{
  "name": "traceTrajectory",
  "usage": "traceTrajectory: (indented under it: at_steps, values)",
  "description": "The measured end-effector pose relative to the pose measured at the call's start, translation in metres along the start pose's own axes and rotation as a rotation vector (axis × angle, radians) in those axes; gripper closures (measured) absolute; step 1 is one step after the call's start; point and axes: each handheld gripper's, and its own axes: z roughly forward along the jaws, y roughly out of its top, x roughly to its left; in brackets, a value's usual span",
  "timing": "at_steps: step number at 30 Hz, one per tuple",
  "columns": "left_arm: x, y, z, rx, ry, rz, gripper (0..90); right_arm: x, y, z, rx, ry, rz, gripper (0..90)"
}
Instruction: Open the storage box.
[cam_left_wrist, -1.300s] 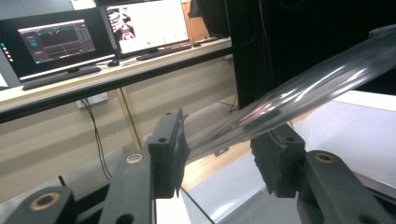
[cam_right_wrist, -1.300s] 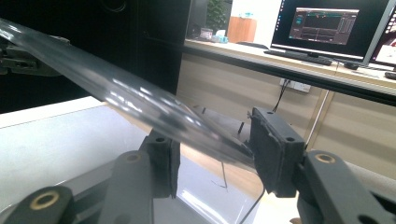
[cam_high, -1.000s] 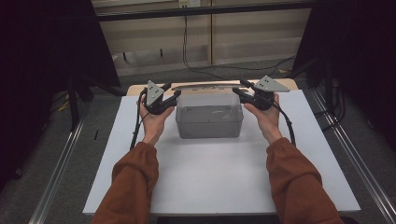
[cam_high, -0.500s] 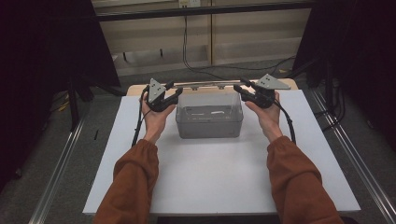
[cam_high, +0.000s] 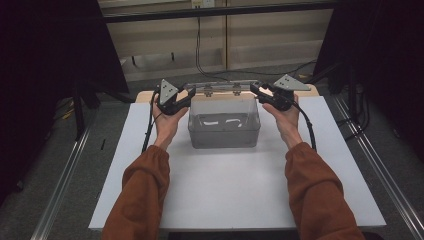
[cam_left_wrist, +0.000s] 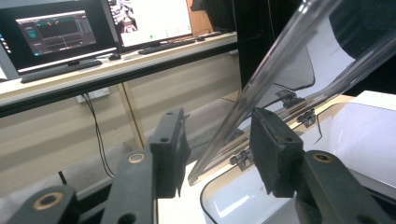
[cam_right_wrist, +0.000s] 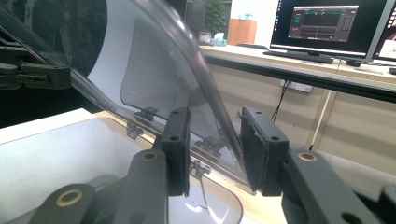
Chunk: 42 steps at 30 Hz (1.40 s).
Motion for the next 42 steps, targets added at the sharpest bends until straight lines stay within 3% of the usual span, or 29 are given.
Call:
traceTrajectory:
  at_steps: [3, 14, 18, 20, 27, 29, 33, 35, 42]
  values:
    - [0.001, 0.0, 0.002, -0.023, -0.015, -0.034, 60.5, -0.002, 0.0, 0.003, 0.006, -0.002, -0.006, 63.2]
    - [0.005, -0.002, 0.011, -0.011, -0.022, -0.033, 65.3, -0.012, -0.009, 0.017, 0.024, 0.007, 0.005, 64.9]
    - [0.006, -0.001, 0.013, -0.01, -0.03, -0.056, 66.7, -0.015, -0.014, 0.021, 0.034, 0.0, 0.015, 66.0]
    - [0.008, 0.0, 0.013, 0.003, -0.033, -0.042, 66.8, -0.017, -0.017, 0.023, 0.04, -0.001, 0.011, 66.9]
    - [0.011, 0.002, 0.018, 0.016, -0.035, -0.087, 66.5, -0.021, -0.022, 0.027, 0.043, -0.009, 0.028, 69.4]
    - [0.012, 0.001, 0.02, 0.029, -0.032, -0.083, 66.6, -0.022, -0.024, 0.029, 0.05, -0.013, 0.032, 69.9]
    - [0.013, -0.005, 0.023, 0.061, -0.035, -0.09, 67.1, -0.024, -0.03, 0.033, 0.074, -0.013, 0.028, 69.9]
    - [0.012, -0.008, 0.026, 0.056, -0.028, -0.121, 66.8, -0.025, -0.031, 0.035, 0.08, -0.012, 0.035, 70.1]
    - [0.016, -0.013, 0.031, 0.077, -0.034, -0.139, 66.0, -0.028, -0.029, 0.037, 0.09, -0.008, 0.026, 71.7]
